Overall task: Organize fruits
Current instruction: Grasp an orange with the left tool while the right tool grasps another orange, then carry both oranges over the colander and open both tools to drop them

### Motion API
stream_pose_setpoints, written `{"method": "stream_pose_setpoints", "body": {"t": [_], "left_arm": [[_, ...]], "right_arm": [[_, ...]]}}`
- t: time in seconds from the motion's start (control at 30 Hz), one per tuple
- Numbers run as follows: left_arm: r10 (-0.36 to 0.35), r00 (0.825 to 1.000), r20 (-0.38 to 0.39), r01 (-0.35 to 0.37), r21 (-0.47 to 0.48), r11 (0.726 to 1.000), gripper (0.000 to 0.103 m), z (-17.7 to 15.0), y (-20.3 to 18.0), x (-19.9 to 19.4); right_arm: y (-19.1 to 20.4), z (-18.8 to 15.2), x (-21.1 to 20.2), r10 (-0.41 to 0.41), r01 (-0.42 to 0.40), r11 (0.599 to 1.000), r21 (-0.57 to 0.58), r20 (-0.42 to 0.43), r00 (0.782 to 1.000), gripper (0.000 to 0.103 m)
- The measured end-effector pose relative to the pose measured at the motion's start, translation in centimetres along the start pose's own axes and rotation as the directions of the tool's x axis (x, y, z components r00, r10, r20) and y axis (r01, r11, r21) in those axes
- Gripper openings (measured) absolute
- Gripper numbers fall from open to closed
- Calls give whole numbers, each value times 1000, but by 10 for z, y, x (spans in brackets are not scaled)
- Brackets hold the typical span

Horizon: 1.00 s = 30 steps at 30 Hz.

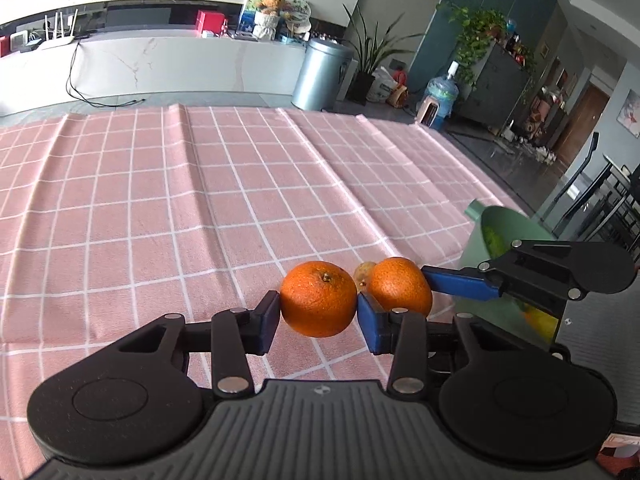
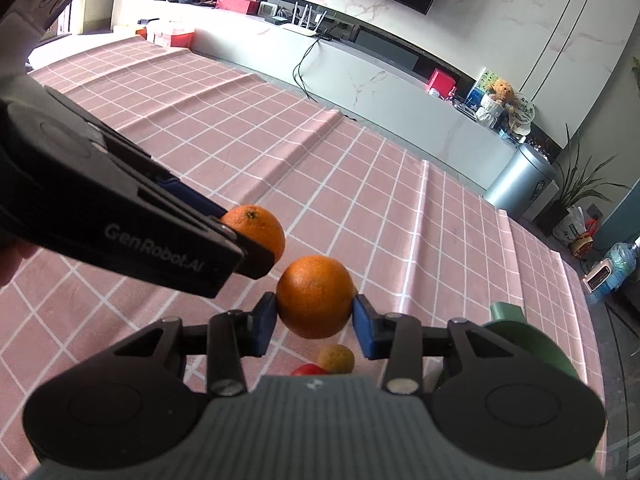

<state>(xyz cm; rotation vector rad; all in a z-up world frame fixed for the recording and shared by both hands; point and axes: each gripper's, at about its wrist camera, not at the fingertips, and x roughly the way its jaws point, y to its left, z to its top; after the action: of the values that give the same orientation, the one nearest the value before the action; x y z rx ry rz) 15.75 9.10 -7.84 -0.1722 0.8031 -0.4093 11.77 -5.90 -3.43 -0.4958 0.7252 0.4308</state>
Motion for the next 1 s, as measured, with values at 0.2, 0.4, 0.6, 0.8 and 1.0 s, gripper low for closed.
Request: {"method": "stream_pose_setpoints", "body": {"t": [0.2, 0.4, 0.6, 0.8, 1.0], "left_arm": [[24, 999, 35, -24, -1, 1000, 47, -1, -11, -31], [0, 996, 86, 2, -25, 1000, 47, 0, -34, -55], [-16, 995, 94, 17, -8, 1000, 47, -5, -66, -62], [-54, 995, 82, 51, 38, 998, 47, 2, -105, -55], [-86, 995, 49, 82, 73, 994, 47, 10, -138, -33]], "right_arm": [[-5, 3, -35, -1, -1, 999, 45, 48, 999, 37], [-16, -4, -77, -19, 6, 990, 142, 94, 995, 37], [-35, -28, -116, -30, -2, 959, 283, 109, 994, 37], [-61, -60, -145, -55, 11, 917, 400, 98, 994, 37], [-87, -90, -155, -64, 20, 873, 486, 75, 995, 38]]}}
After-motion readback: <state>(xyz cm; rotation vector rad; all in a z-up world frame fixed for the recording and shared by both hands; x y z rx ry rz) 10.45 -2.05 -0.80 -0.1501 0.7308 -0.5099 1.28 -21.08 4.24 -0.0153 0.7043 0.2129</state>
